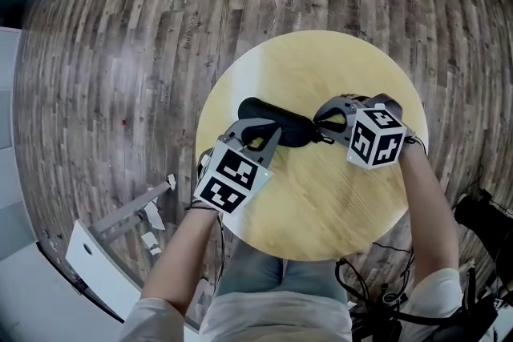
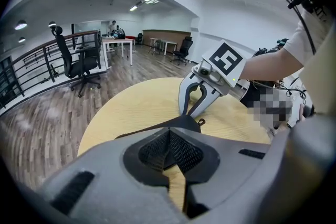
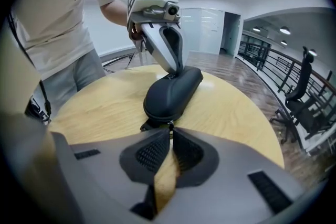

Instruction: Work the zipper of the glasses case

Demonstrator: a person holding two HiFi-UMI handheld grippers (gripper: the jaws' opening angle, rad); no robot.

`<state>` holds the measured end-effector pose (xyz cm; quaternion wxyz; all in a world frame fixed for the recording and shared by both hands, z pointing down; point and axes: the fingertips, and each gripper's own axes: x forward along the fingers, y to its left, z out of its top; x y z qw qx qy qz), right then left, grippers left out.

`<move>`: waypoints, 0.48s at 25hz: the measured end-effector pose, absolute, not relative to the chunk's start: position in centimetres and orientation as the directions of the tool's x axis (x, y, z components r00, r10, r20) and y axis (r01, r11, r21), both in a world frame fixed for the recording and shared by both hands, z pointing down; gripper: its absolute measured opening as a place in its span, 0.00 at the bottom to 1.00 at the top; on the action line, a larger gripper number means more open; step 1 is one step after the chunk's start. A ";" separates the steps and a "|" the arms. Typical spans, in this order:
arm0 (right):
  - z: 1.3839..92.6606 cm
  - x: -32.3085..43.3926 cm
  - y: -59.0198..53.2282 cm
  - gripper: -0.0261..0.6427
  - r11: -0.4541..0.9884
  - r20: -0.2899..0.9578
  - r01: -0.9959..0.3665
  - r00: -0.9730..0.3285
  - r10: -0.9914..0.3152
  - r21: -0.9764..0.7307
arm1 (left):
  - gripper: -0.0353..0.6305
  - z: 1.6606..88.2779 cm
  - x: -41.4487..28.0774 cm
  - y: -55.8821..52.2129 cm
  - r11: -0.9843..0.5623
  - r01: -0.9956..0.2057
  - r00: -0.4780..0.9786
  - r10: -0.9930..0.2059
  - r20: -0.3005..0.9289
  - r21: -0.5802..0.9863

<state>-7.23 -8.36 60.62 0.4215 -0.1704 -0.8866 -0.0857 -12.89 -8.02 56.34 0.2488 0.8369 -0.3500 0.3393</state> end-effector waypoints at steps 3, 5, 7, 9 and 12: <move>60.4 -6.9 -8.4 0.07 0.931 0.771 0.366 -0.598 0.219 0.020 | 0.06 56.3 -12.9 -7.9 -0.630 -0.754 0.527 -0.409 0.745 0.188; 60.2 -6.8 -8.4 0.07 0.935 0.764 0.354 -0.607 0.218 0.014 | 0.06 56.3 -12.9 -7.9 -0.635 -0.751 0.525 -0.407 0.747 0.182; 60.3 -7.0 -8.2 0.07 0.936 0.755 0.353 -0.614 0.229 0.003 | 0.06 56.4 -12.9 -7.9 -0.639 -0.750 0.521 -0.411 0.748 0.172; 60.2 -7.3 -7.8 0.07 0.931 0.747 0.365 -0.618 0.244 -0.002 | 0.06 56.4 -12.9 -7.9 -0.635 -0.754 0.518 -0.417 0.747 0.169; 60.2 -7.5 -8.0 0.13 0.924 0.752 0.382 -0.612 0.246 0.009 | 0.06 56.3 -12.7 -7.9 -0.633 -0.756 0.516 -0.418 0.748 0.168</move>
